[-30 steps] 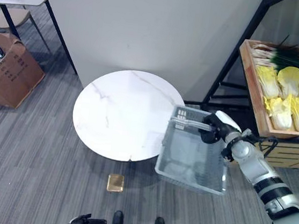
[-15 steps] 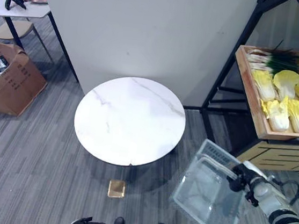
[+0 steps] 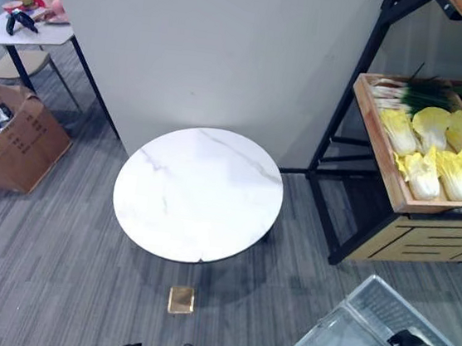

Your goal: Get the vegetables into the basket

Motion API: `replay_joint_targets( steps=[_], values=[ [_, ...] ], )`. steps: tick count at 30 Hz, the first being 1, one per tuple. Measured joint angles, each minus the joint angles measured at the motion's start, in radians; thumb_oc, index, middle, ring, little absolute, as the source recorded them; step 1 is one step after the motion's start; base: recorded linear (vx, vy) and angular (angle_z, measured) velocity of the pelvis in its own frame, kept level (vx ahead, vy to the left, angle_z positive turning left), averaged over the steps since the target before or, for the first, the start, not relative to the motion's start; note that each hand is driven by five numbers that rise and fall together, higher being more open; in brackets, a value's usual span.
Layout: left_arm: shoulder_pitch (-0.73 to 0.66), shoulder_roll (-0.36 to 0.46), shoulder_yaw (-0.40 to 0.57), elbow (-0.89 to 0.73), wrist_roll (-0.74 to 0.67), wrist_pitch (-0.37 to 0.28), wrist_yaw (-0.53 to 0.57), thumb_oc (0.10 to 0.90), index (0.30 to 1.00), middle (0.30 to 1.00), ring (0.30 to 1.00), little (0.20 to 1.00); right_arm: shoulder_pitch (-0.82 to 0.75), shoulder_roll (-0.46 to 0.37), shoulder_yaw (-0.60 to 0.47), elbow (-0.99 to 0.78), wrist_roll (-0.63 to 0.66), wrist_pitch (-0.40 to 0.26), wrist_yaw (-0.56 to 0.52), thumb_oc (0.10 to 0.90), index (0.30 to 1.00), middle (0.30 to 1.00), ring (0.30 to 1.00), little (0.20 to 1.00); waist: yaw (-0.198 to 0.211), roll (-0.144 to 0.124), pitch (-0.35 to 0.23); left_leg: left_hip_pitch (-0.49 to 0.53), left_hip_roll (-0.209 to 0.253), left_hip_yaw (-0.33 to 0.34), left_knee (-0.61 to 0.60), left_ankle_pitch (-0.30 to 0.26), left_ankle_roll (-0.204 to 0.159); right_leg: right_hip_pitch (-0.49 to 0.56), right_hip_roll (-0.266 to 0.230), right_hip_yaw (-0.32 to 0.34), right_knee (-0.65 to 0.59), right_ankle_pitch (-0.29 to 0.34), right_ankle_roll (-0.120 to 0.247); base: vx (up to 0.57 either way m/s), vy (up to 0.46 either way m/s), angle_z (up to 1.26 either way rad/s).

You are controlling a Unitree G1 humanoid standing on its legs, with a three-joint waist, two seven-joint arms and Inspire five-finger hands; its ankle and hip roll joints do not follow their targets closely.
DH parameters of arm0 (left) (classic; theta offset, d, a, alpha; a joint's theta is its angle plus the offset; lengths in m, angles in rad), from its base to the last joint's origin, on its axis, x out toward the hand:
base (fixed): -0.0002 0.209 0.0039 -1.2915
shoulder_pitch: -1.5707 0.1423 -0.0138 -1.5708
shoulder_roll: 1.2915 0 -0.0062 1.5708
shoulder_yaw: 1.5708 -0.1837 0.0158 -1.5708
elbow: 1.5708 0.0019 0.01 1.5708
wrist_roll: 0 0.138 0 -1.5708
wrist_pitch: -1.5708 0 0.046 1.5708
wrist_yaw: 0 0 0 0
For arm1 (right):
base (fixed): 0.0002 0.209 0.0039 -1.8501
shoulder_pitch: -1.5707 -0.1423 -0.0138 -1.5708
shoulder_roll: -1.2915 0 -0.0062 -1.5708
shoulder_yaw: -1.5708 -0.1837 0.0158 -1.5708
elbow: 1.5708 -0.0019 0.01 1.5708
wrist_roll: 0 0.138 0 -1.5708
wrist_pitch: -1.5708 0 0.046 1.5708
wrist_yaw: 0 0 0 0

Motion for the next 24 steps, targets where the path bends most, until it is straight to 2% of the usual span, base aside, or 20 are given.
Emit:
replay_joint_targets(
  steps=[6, 18, 24],
  values=[
    [0.000, 0.001, -0.010, -0.001, 0.000, -0.001, 0.004, 0.900, 1.000, 1.000, 1.000, 1.000, 0.027, 0.027, -0.036, 0.038, 0.039, -0.008, -0.039, 0.400, 0.300, 0.300, 0.300, 0.300, 0.000, 0.000, -0.001, 0.000, 0.000, 0.000, 0.000, -0.006, -0.007, 0.000, 0.000, 0.000, 0.000, 0.000, -0.001, 0.00, 0.000, 0.00],
    [0.015, 0.001, -0.023, -0.021, -0.013, -0.006, 0.009, 0.900, 1.000, 1.000, 1.000, 1.000, 0.029, 0.056, -0.067, 0.122, 0.079, -0.012, -0.041, 0.400, 0.300, 0.300, 0.300, 0.300, -0.002, 0.000, -0.001, 0.004, -0.001, 0.004, 0.001, -0.003, 0.000, 0.001, -0.001, 0.005, 0.000, -0.001, -0.001, 0.00, 0.001, 0.00],
    [0.020, 0.000, -0.024, -0.020, -0.035, -0.005, 0.008, 0.900, 1.000, 1.000, 1.000, 1.000, 0.025, 0.056, -0.079, 0.123, 0.105, -0.013, -0.046, 0.400, 0.300, 0.300, 0.300, 0.300, -0.005, 0.000, -0.001, 0.015, -0.002, 0.029, 0.004, -0.012, 0.000, -0.001, -0.002, 0.033, 0.000, -0.001, -0.001, 0.01, 0.031, -0.11]
  ],
)
